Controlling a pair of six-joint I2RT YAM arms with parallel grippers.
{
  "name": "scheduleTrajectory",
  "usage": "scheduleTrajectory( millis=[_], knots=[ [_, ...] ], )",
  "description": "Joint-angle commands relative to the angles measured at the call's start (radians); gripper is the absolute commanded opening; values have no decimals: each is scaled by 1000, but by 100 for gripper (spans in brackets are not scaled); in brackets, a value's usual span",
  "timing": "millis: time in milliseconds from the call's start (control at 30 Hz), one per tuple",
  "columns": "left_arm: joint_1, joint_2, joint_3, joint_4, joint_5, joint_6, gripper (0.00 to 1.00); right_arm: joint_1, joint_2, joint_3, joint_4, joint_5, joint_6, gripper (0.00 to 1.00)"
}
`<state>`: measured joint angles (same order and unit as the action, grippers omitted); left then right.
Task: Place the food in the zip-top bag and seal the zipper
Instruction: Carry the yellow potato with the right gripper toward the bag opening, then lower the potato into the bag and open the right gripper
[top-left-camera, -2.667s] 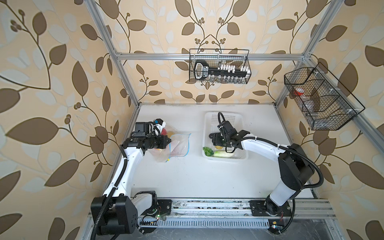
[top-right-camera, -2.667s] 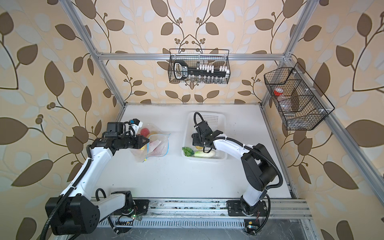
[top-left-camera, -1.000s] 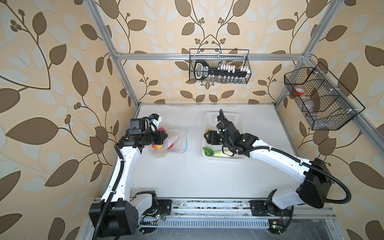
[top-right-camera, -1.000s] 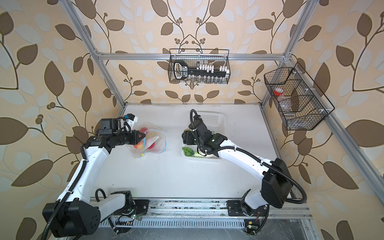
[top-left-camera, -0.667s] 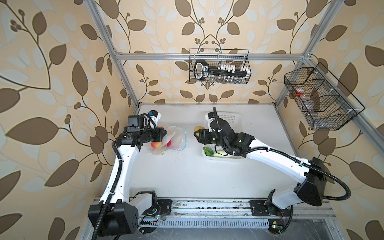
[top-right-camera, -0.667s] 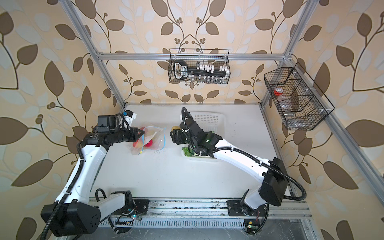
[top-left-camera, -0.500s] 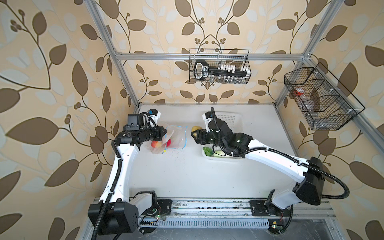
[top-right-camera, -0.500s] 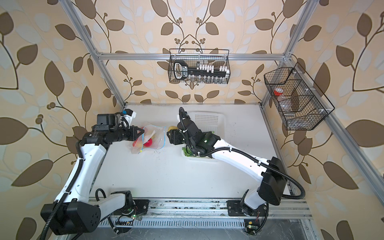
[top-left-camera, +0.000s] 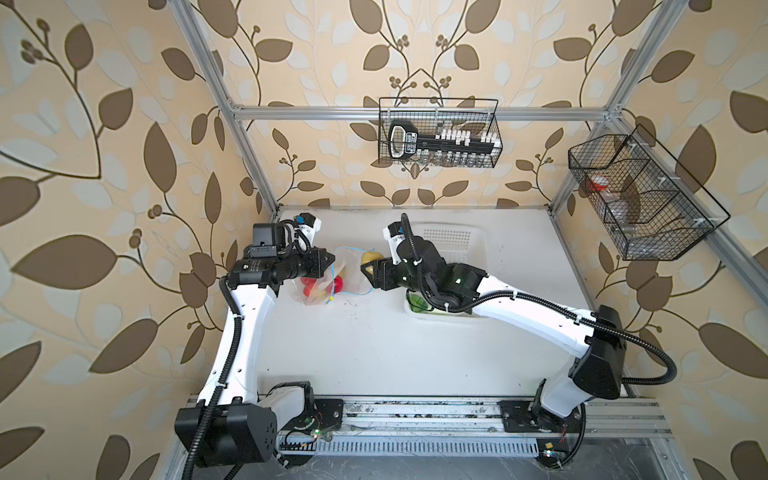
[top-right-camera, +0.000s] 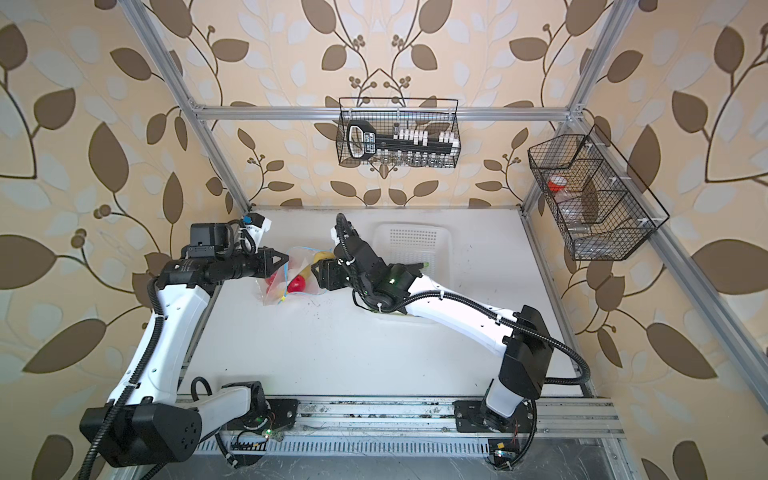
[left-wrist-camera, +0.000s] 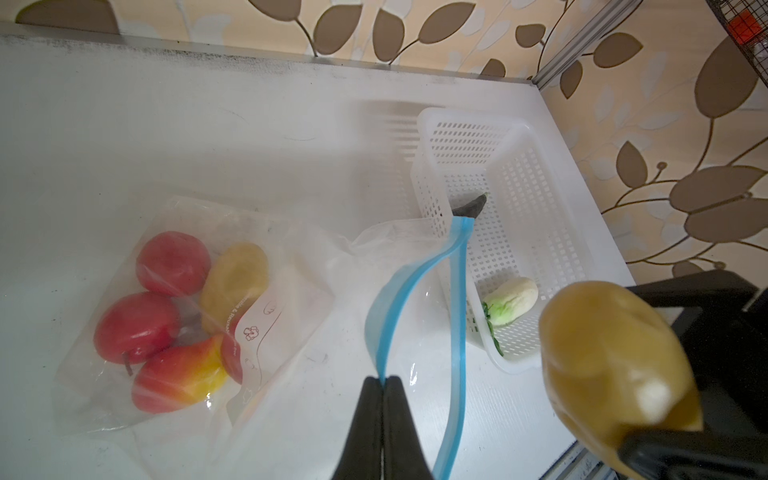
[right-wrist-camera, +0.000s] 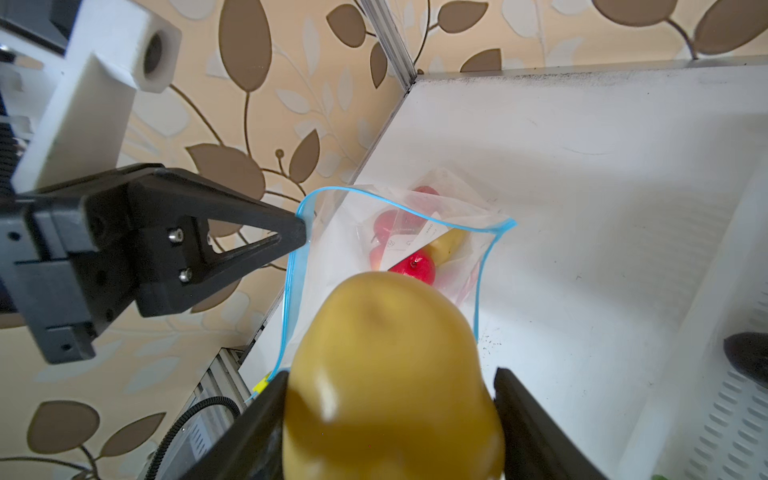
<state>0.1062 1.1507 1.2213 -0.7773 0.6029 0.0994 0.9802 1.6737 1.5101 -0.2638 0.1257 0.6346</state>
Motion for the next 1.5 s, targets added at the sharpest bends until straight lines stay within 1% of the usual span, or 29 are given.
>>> scheduleTrajectory(
  millis=[0,300,767,1300,1467],
  knots=[
    [5,-3,46,1,47,-10,0,9,31,47,20,-9,-13,47],
    [-2,-3,43,18,65,-50,0,12,96,82,22,-27,-12,47],
    [-25,-19,44,13,64,-52,0,9,198,180,11,-34,-17,47],
    [-36,-16,53,16,62,-57,0,-6,296,238,-7,-25,-31,47],
    [-40,-11,52,16,67,-57,0,-7,338,276,-10,-29,-35,53]
  ],
)
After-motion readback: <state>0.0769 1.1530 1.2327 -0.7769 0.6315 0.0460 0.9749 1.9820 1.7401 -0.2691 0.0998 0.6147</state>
